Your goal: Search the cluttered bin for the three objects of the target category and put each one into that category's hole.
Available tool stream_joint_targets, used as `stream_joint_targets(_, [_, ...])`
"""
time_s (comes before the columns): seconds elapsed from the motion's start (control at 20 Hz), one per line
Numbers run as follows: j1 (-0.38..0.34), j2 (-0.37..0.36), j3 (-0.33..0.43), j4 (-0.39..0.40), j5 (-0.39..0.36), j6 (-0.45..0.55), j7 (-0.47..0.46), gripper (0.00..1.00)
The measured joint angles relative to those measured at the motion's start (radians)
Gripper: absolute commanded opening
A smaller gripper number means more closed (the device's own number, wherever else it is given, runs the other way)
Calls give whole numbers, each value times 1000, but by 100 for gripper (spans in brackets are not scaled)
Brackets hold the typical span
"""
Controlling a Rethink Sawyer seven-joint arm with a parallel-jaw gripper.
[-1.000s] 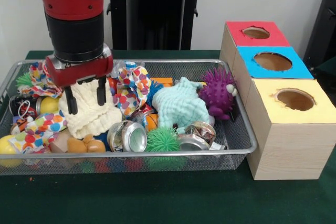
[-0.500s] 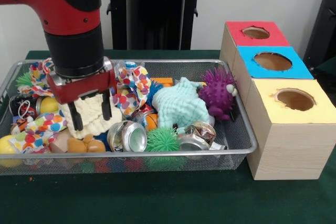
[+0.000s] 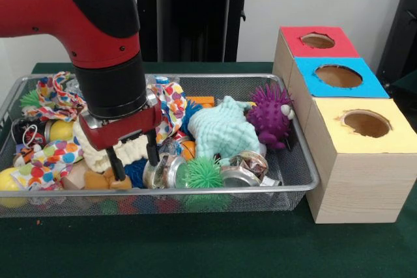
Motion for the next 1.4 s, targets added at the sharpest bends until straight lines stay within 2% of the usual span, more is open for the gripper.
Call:
stream_joint_targets(0.7, [-5, 9, 21, -44, -61, 0, -113, 100])
stream_joint_targets(1.4, [-1, -16, 2, -43, -98, -1, -114, 100])
